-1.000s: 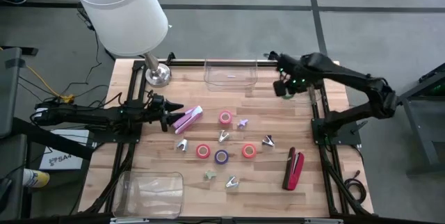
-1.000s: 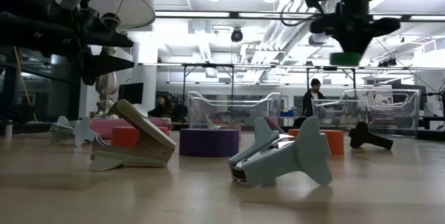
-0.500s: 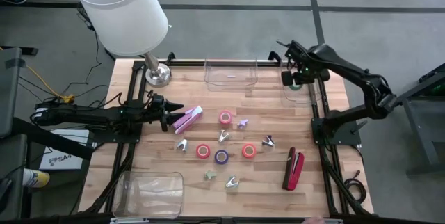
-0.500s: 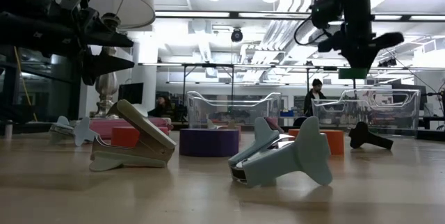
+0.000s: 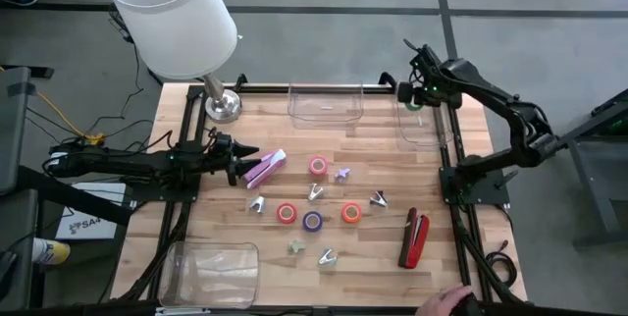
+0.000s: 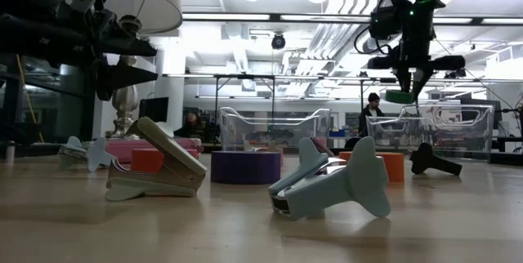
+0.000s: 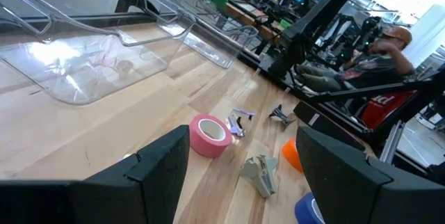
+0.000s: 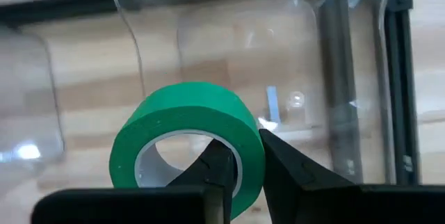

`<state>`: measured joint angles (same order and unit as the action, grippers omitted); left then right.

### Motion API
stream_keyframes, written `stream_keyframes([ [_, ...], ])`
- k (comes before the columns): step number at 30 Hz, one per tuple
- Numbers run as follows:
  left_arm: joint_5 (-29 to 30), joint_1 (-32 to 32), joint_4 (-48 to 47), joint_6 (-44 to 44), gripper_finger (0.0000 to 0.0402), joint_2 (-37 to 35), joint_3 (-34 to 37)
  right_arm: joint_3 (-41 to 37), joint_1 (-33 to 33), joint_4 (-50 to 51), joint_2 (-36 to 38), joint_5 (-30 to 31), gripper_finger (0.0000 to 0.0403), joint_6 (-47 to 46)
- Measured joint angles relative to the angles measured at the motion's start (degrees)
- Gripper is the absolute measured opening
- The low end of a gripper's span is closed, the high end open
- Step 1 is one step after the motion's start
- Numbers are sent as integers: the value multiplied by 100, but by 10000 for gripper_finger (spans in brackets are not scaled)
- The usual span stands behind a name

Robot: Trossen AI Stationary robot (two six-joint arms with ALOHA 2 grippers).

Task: Pick and place Stapler, Stapler remover, tape
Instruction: Put the green tape into the top right transparent bin

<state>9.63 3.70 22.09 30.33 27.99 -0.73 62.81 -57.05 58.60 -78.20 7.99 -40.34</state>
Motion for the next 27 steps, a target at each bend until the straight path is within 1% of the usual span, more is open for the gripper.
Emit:
stream_keyframes([
  [8,2,1,-110,0,260,-2,0,0,-54,-636,-520,-85,37,-443],
  [14,2,2,-214,0,260,-2,0,2,-203,-1016,-859,54,47,-1379],
  [21,1,2,-303,0,260,-2,0,2,-269,-1039,-1167,168,37,-2113],
  [27,2,0,-304,0,260,-2,0,2,-300,-1012,-1467,-33,61,-2572],
])
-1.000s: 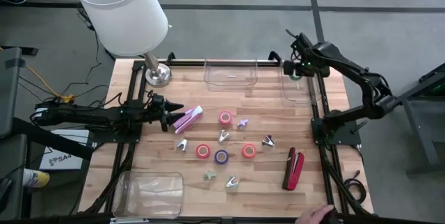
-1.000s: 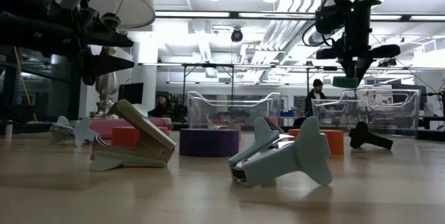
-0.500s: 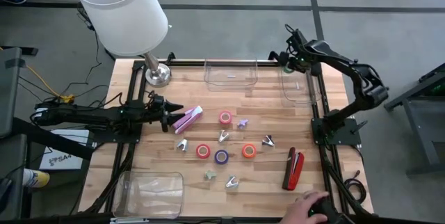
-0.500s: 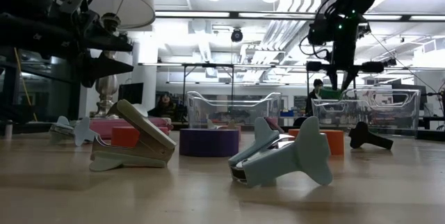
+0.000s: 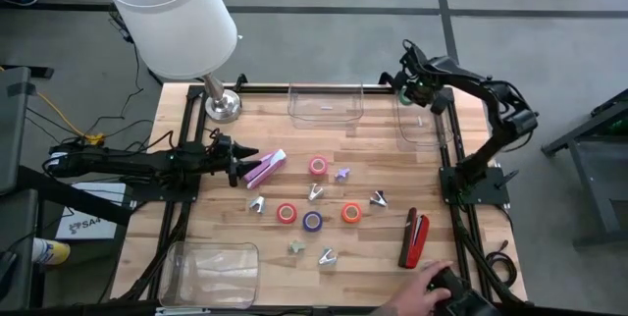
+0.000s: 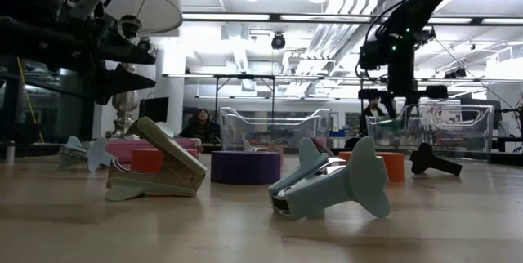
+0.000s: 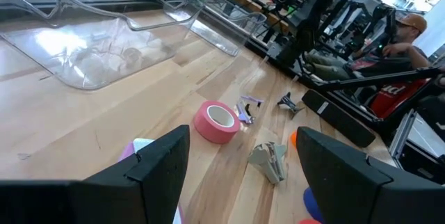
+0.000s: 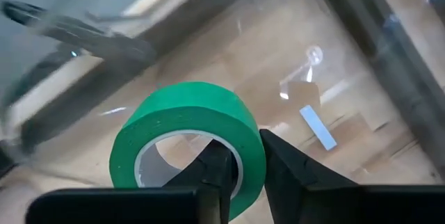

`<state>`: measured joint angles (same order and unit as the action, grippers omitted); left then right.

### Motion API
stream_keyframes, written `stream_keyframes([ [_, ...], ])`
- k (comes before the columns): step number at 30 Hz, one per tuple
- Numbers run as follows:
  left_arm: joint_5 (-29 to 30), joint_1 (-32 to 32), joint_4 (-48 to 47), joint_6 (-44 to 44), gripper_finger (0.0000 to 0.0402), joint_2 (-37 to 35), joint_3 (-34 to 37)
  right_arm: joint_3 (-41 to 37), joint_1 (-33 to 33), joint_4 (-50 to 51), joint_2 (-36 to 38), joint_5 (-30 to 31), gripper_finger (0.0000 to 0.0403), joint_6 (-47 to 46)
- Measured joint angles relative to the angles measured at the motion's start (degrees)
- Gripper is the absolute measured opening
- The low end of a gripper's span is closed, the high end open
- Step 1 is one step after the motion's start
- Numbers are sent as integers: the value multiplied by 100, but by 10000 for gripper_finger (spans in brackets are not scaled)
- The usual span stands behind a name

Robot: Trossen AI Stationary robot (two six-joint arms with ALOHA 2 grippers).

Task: Pick and place Stapler, Stapler remover, tape
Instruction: Put the green tape into the top right transparent bin

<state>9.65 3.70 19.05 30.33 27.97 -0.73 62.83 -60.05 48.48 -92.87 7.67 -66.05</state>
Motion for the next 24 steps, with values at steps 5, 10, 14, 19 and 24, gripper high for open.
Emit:
stream_keyframes([
  [5,0,0,0,0,260,0,0,0,-33,5,-153,-10,73,-226],
  [10,-2,0,2,0,260,0,0,0,-75,34,-194,74,80,-240],
  [14,0,1,2,0,260,1,0,0,-102,75,-194,39,93,-241],
  [19,0,2,4,0,260,0,0,0,-114,75,-194,14,121,-99],
  [24,-2,0,3,0,260,0,0,0,-146,58,-194,-100,155,31],
])
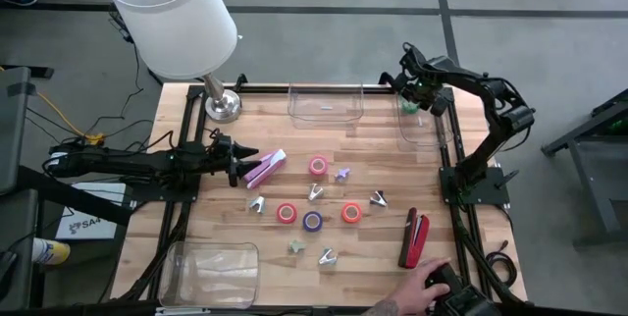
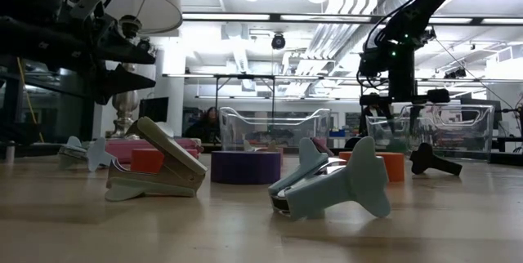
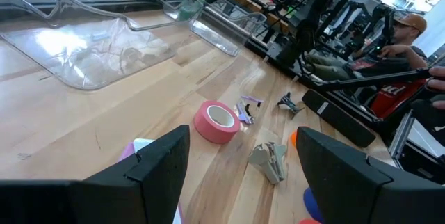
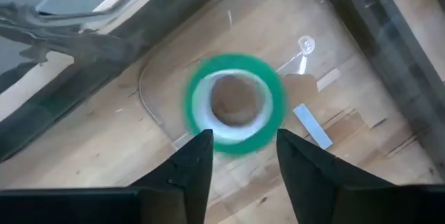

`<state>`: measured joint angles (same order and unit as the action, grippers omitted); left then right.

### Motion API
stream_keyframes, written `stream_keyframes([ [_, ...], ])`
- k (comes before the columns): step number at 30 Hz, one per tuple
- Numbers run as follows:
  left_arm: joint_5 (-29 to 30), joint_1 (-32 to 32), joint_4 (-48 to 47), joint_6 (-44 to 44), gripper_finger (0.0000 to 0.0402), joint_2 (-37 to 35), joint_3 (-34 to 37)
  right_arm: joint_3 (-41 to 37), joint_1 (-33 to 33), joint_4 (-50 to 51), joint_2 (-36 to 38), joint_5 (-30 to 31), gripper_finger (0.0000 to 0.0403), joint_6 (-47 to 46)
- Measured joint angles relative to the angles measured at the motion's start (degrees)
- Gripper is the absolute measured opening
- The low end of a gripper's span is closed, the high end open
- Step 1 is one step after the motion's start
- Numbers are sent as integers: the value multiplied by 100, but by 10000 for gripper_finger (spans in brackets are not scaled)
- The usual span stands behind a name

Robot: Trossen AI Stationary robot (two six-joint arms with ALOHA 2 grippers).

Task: Pick and place Stapler, Stapler remover, tape
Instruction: Put the green tape into the top right transparent bin, then put the orange tape into the top right transparent bin

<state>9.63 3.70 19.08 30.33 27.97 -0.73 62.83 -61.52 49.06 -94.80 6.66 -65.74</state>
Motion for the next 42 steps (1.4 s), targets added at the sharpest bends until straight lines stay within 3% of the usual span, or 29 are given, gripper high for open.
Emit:
stream_keyframes([
  [8,1,1,2,0,260,0,0,0,0,-6,45,-56,201,407],
  [20,2,2,2,0,260,0,0,0,25,-4,878,307,204,1504],
  [42,0,0,2,0,260,-1,0,0,1383,366,1722,116,204,3261],
])
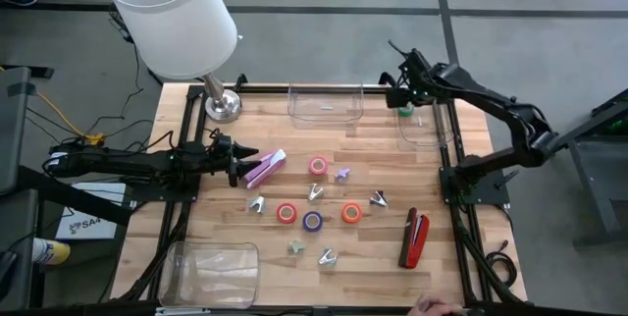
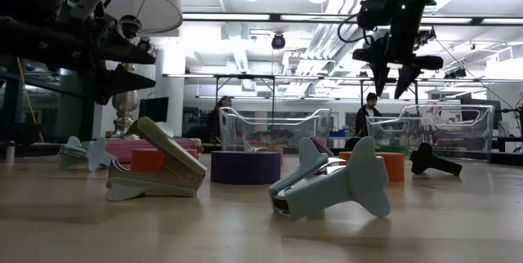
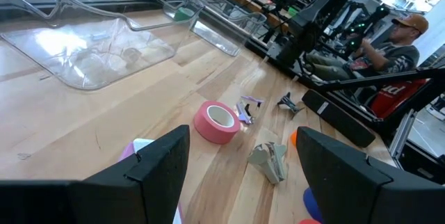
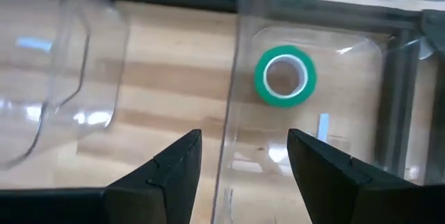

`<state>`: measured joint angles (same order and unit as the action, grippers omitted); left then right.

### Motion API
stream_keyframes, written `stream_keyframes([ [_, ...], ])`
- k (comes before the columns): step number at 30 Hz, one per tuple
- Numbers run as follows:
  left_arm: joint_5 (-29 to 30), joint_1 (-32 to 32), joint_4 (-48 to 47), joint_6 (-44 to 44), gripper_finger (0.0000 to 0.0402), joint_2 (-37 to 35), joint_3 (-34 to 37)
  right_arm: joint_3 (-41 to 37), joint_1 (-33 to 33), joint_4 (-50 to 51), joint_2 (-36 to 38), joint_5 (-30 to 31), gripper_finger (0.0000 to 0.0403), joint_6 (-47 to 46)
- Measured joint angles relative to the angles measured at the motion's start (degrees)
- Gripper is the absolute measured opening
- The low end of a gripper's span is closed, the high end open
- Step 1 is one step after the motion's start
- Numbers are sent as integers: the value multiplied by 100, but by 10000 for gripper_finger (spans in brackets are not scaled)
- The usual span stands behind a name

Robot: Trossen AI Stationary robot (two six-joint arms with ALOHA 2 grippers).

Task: Pick and place Stapler, Stapler remover, tape
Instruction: Put the orange tape into the top right transparent bin

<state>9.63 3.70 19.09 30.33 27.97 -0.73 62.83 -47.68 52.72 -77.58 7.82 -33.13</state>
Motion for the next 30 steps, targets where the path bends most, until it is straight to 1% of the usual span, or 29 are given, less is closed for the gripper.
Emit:
stream_keyframes([
  [14,2,0,0,0,260,0,0,0,1012,503,389,11,204,481],
  [21,2,2,0,0,260,0,0,0,1592,698,389,-221,204,751],
  [26,1,0,0,0,260,1,0,0,2047,810,389,-243,204,754],
  [30,2,0,0,0,260,1,0,0,2433,900,389,-242,204,538],
])
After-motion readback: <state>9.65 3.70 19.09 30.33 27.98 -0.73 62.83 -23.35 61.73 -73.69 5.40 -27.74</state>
